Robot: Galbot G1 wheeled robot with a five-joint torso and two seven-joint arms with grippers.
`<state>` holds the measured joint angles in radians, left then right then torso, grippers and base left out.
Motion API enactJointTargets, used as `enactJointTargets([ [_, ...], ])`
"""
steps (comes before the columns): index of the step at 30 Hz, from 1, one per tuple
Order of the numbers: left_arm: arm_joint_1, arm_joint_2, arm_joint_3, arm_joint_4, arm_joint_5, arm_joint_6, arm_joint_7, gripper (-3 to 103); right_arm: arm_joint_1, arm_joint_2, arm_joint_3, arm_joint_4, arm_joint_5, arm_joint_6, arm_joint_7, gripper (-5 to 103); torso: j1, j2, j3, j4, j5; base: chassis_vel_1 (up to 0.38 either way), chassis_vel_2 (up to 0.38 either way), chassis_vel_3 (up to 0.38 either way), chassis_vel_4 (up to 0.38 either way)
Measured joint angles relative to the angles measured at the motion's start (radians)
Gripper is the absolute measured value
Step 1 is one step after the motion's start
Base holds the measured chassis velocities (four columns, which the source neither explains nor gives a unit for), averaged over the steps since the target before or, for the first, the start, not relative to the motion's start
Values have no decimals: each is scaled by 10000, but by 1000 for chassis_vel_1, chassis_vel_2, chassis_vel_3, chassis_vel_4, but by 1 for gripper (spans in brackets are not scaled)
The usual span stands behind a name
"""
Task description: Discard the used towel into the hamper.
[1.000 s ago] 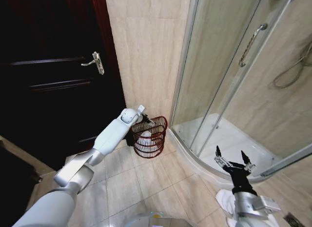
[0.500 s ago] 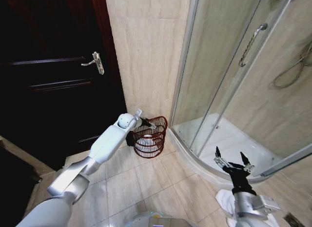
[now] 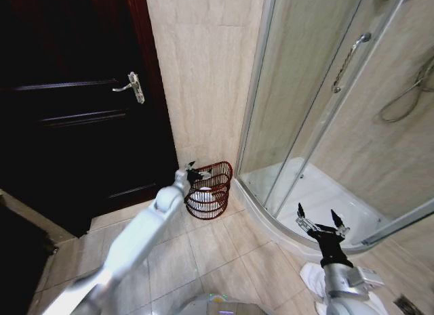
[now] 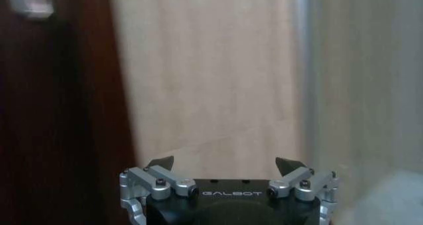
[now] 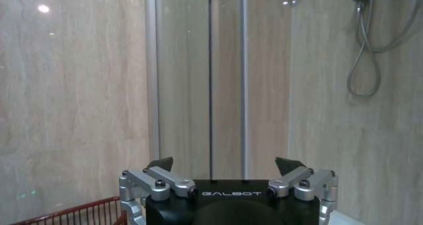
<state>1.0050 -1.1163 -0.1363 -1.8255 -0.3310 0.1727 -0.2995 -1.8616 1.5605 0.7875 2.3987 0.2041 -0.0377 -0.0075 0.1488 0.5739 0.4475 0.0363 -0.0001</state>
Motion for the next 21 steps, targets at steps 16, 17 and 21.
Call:
enactJointTargets([
  [16, 5361, -2514, -4842, -2392, 1395, -364, 781, 100, -77, 413, -3, -286, -575, 779, -1123, 100, 0, 0, 0, 4, 1, 0, 0, 0, 0],
  [17, 5561, -2618, -4957, -2529, 1401, -424, 865, 100, -94, 442, -34, -326, -606, 860, -1176, 100, 0, 0, 0, 5, 1, 0, 0, 0, 0],
  [21, 5782, -2729, -5074, -2654, 1576, -590, 1107, 100, -154, 471, -124, -411, -623, 1066, -1258, 100, 0, 1, 0, 2, 1, 0, 0, 0, 0],
])
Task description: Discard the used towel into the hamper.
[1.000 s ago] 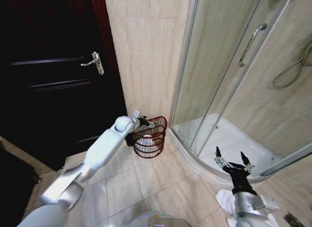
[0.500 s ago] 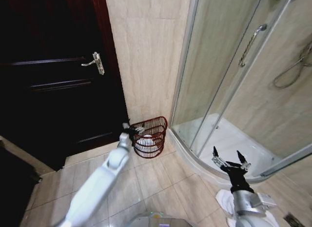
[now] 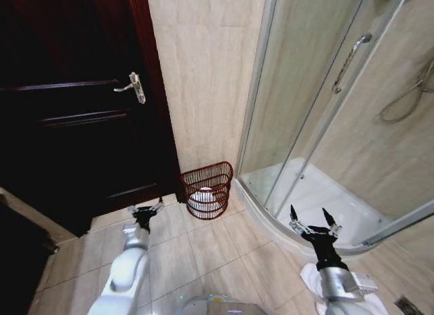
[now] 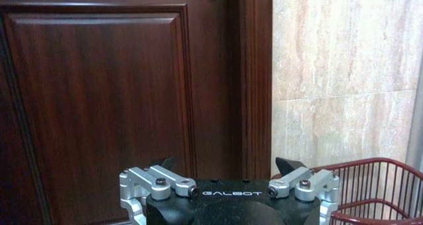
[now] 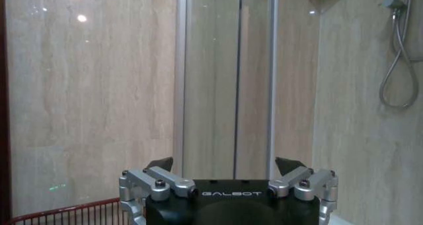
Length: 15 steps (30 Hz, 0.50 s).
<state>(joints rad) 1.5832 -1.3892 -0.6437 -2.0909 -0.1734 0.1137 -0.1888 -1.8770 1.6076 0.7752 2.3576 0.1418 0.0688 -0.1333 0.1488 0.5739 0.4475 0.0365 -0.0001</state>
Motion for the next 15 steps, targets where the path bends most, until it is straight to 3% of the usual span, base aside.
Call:
enactJointTargets([
  [15, 111, 265, 702, -579, 312, 144, 430, 100, -36, 14, -34, -236, -135, 263, 46, 100, 1, -1, 1, -1, 1, 0, 0, 0, 0],
])
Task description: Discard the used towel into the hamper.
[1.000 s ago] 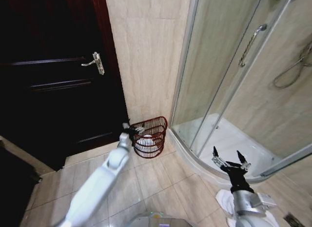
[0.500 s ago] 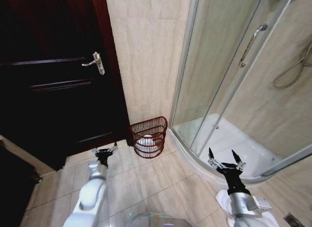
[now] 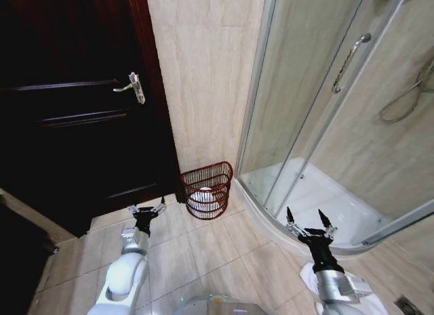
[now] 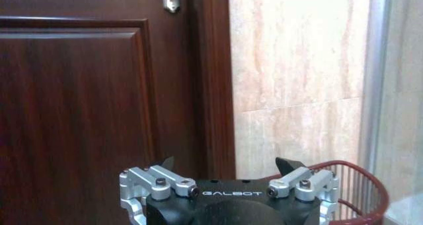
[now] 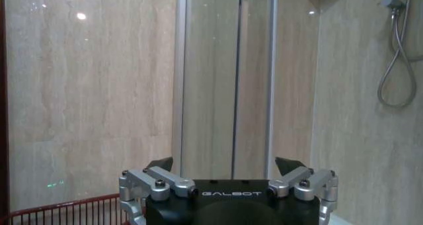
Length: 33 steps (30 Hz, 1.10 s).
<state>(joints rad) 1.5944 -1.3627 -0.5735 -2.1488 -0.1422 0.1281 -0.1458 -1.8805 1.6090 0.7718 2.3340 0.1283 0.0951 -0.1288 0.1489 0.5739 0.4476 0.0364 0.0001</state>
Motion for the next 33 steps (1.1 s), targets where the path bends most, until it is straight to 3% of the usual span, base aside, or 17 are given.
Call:
enactJointTargets([
  [33, -213, -72, 770, 236, 457, -93, -10, 100, -79, -8, -46, 244, -122, -175, 517, 100, 0, -1, 0, 0, 0, 0, 0, 0, 0],
])
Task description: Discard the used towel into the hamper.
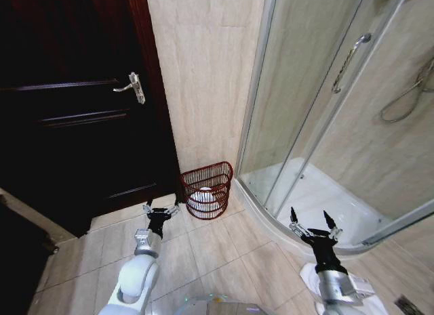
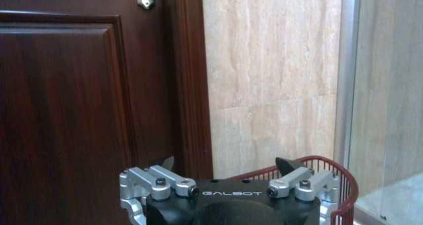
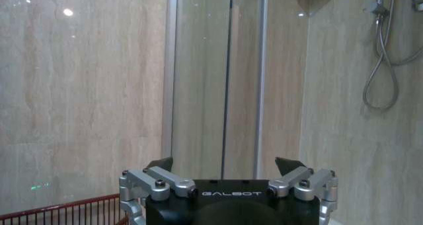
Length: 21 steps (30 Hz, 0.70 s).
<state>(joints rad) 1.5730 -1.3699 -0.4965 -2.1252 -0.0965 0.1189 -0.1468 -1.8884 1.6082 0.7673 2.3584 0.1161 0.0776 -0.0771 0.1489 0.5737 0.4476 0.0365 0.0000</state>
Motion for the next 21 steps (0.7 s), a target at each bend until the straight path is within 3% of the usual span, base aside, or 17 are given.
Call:
enactJointTargets([
  [21, -175, 89, 191, 42, 115, 9, -31, 100, 59, -1, -101, -131, -84, 64, 6, 100, 0, 0, 0, -1, 0, -29, -20, -29, -30],
])
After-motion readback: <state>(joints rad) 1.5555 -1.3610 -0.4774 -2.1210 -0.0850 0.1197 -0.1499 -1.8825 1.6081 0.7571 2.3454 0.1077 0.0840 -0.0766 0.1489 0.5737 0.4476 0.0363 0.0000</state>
